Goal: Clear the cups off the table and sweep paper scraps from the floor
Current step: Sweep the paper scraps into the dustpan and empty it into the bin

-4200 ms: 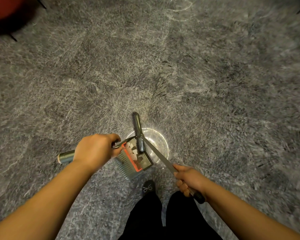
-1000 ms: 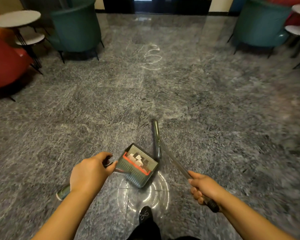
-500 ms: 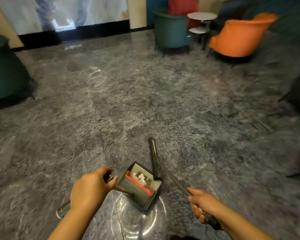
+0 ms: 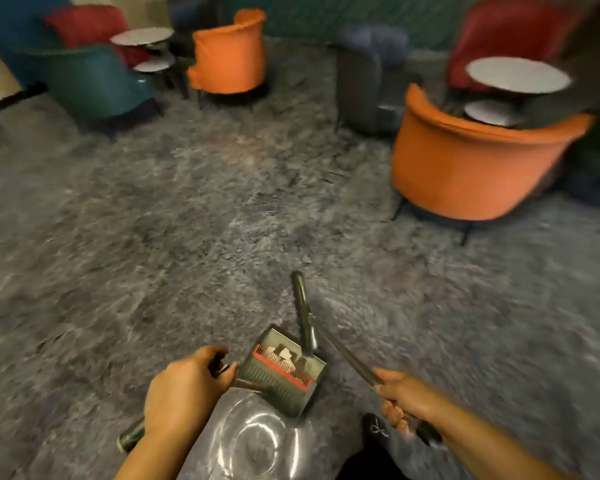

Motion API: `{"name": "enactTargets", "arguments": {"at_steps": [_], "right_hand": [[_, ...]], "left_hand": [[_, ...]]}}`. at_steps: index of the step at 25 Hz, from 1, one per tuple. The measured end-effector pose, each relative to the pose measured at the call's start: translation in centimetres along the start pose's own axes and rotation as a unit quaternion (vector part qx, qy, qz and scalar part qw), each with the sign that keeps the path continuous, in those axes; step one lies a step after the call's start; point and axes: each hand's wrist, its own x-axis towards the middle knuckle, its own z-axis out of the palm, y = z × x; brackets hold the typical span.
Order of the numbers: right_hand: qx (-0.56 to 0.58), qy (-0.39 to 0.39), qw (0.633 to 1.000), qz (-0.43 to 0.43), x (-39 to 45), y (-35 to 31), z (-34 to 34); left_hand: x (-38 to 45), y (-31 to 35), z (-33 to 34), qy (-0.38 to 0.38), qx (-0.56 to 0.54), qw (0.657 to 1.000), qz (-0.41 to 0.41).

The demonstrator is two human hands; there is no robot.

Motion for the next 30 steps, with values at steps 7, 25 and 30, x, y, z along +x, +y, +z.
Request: {"name": "enactTargets", "arguments": {"at_steps": [7, 25, 30], "right_hand": [[0.161, 0.111, 0.981, 0.000, -7.9, 8.1, -9.4], [0.353, 0.224, 0.907, -0.042, -20.6, 19.5, -42.6], [0.378, 0.249, 0.891, -0.033, -20.2, 19.9, -51.8]], "left_hand": [[-1.0, 11.8, 2.6, -0.060, 0.031, 0.986, 0.153], [-7.9, 55.2, 10.4, -0.008, 0.047, 0.899, 0.436], [-7.0, 67.6, 12.3, -0.019, 0.035, 0.869, 0.493]]}}
